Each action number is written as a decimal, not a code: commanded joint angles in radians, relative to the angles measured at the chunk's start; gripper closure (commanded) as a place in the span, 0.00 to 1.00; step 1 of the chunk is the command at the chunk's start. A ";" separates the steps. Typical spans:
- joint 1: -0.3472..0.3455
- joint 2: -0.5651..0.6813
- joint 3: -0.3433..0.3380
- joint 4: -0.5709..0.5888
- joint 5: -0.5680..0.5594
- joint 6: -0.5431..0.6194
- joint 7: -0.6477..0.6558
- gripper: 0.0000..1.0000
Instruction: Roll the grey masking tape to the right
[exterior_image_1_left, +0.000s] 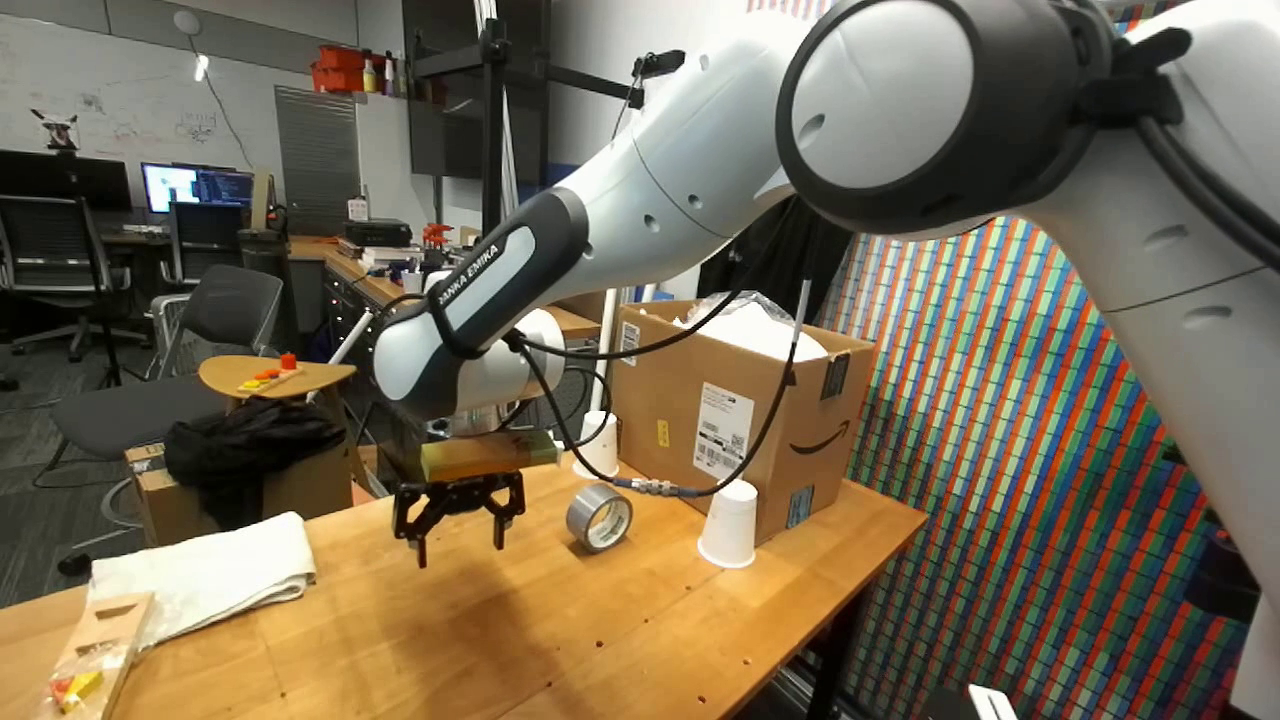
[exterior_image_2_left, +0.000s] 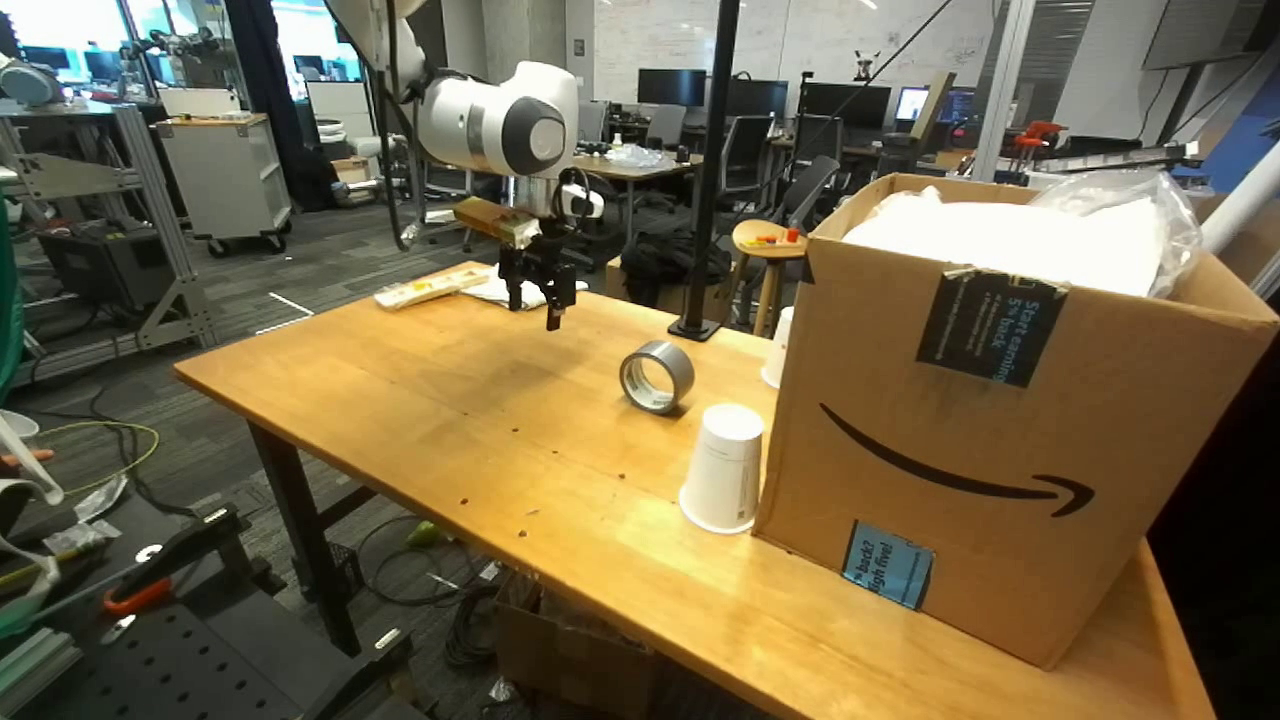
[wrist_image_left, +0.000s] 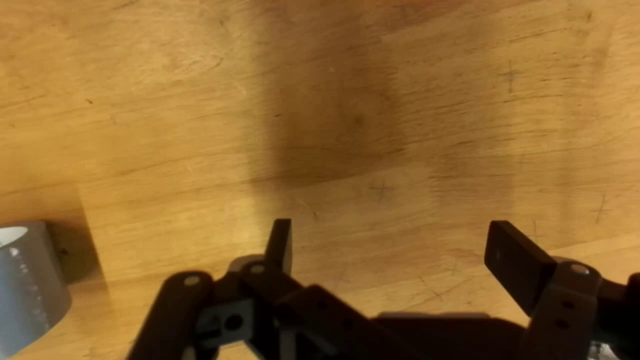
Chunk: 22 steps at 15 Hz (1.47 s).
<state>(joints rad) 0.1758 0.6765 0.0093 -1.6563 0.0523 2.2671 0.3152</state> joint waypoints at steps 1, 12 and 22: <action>-0.025 -0.039 -0.006 -0.042 0.003 0.023 -0.011 0.00; -0.135 -0.060 -0.021 -0.065 0.011 0.022 -0.093 0.00; -0.216 -0.048 -0.016 -0.061 0.025 0.008 -0.197 0.00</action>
<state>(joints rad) -0.0265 0.6490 -0.0082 -1.6992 0.0591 2.2675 0.1681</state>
